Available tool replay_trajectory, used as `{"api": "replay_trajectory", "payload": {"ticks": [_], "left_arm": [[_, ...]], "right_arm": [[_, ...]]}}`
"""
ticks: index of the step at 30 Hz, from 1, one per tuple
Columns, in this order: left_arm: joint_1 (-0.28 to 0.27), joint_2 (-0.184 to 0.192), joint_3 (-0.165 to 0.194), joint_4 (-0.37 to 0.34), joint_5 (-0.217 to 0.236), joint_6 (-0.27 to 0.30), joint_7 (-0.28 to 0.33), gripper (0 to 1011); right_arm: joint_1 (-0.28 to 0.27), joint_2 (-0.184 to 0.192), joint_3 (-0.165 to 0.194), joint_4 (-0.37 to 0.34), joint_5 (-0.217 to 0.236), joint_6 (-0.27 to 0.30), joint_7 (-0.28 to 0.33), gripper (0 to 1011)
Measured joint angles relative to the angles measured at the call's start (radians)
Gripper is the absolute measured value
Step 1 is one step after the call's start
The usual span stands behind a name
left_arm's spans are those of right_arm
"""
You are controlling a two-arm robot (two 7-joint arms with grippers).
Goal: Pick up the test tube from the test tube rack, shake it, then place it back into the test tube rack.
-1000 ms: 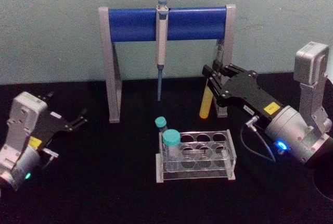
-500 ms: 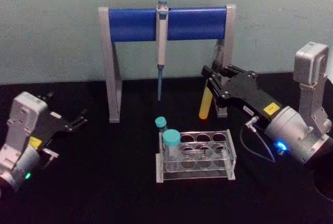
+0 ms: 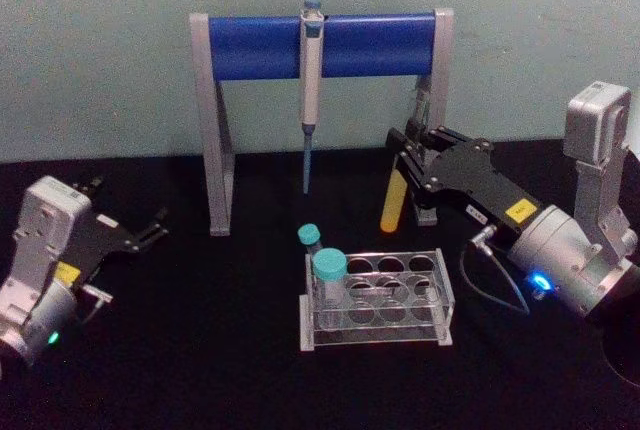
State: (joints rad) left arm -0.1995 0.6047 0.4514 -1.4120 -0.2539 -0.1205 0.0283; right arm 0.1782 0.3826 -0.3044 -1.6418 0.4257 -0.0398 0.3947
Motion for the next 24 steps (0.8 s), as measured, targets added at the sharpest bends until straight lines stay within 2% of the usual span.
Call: {"api": "replay_trajectory", "payload": {"ticks": [10, 16, 24], "left_arm": [[0.000, 0.000, 0.000, 0.000, 0.000, 0.000, 0.000, 1001], [0.000, 0.000, 0.000, 0.000, 0.000, 0.000, 0.000, 1001], [0.000, 0.000, 0.000, 0.000, 0.000, 0.000, 0.000, 1001]], "right_arm": [[-0.023, 0.023, -0.005, -0.022, 0.048, 0.009, 0.044, 233], [-0.041, 0.064, -0.024, -0.040, 0.077, 0.002, 0.095, 232], [-0.053, 0.091, -0.047, -0.048, 0.094, -0.002, 0.116, 233]]}}
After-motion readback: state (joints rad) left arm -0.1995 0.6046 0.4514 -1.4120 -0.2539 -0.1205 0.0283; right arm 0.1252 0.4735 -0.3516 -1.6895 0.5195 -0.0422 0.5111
